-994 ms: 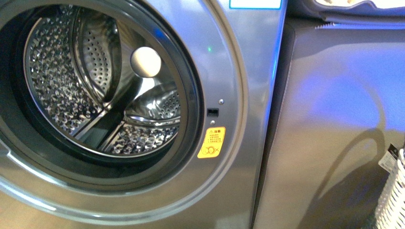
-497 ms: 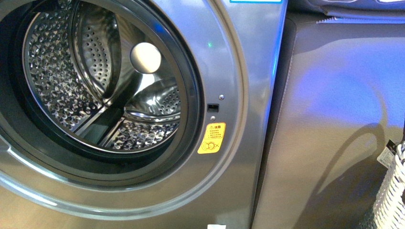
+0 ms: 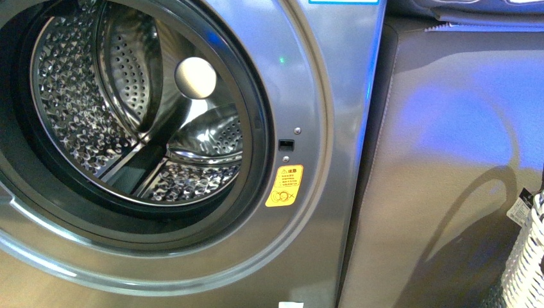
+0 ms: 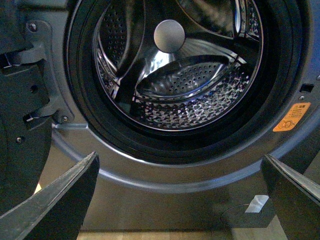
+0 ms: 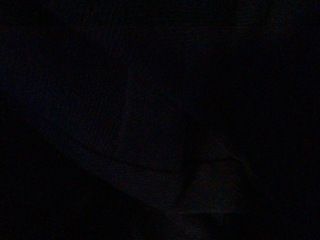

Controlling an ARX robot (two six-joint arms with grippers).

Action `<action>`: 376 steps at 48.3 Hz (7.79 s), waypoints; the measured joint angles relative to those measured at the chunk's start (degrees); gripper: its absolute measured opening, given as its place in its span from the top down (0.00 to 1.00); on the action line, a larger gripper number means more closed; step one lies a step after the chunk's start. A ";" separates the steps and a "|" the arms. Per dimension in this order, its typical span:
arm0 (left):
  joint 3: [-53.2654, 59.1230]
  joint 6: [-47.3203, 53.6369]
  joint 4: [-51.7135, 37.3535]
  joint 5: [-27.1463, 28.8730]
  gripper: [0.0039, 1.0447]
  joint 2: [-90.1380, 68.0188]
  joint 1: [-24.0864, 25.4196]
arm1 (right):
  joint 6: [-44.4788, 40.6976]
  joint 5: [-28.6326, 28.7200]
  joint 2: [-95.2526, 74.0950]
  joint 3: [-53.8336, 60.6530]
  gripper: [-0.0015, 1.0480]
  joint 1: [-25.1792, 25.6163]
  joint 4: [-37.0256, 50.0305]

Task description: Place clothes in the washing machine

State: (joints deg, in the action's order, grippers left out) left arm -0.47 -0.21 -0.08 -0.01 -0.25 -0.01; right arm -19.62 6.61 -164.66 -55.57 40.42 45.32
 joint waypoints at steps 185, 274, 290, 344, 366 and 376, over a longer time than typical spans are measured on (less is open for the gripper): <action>0.00 0.00 0.00 0.00 0.06 0.00 0.00 | 17.25 -0.74 85.09 -49.75 0.97 -74.71 -60.41; 0.00 0.00 0.00 -0.02 0.06 0.00 0.00 | 21.86 -1.22 78.84 -43.25 0.97 -73.33 -54.90; -0.09 -1.57 -0.28 -7.08 0.06 -1.16 2.25 | 21.86 -1.22 78.84 -43.25 0.97 -73.33 -54.90; -32.83 -3.78 -53.53 -50.71 0.06 -67.41 1.01 | 21.86 -1.38 78.84 -43.25 0.97 -73.29 -54.90; -41.92 -10.45 -57.33 -54.49 0.06 -76.30 -7.54 | 21.86 -1.38 78.84 -43.25 0.97 -73.29 -54.90; -46.56 -9.97 -53.72 -48.04 0.06 -81.11 -11.78 | 21.86 -1.38 78.84 -43.25 0.97 -73.29 -54.90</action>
State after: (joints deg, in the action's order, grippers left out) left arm -47.03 -10.17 -53.80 -48.05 -81.36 -11.79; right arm 2.24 5.23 -85.82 -98.83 -32.86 -9.58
